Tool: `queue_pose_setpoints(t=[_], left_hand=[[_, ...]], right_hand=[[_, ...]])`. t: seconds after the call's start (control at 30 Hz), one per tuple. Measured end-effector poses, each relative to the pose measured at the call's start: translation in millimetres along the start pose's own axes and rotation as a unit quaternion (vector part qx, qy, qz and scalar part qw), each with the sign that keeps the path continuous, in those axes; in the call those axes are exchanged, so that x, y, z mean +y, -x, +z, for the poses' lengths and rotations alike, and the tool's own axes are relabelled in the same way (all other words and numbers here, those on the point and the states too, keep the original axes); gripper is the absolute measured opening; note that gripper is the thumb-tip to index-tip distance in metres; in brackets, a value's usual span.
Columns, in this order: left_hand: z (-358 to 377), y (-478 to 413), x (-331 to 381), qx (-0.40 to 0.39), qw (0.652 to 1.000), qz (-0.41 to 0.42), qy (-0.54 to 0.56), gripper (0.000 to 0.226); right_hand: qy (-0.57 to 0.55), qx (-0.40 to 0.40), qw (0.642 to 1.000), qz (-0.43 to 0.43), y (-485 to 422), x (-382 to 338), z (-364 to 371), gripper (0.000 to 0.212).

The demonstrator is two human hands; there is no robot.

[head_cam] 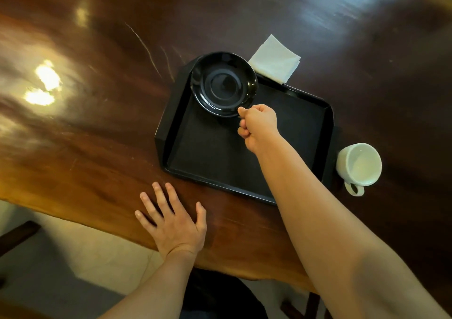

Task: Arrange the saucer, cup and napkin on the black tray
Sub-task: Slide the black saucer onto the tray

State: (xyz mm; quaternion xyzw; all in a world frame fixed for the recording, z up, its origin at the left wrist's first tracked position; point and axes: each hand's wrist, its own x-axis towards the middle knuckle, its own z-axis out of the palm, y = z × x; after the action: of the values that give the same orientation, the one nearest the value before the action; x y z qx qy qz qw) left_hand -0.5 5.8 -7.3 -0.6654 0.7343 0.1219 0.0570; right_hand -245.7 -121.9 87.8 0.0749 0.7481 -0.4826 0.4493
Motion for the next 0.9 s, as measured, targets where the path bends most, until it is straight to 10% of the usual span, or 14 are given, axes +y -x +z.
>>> queue_pose_setpoints(t=[0.9], left_hand=[[5.6,0.1,-2.0,0.016,1.000,0.005,-0.013,0.090]], right_hand=[[0.028,0.016,0.999,0.016,-19.2,27.1,8.9,0.025]])
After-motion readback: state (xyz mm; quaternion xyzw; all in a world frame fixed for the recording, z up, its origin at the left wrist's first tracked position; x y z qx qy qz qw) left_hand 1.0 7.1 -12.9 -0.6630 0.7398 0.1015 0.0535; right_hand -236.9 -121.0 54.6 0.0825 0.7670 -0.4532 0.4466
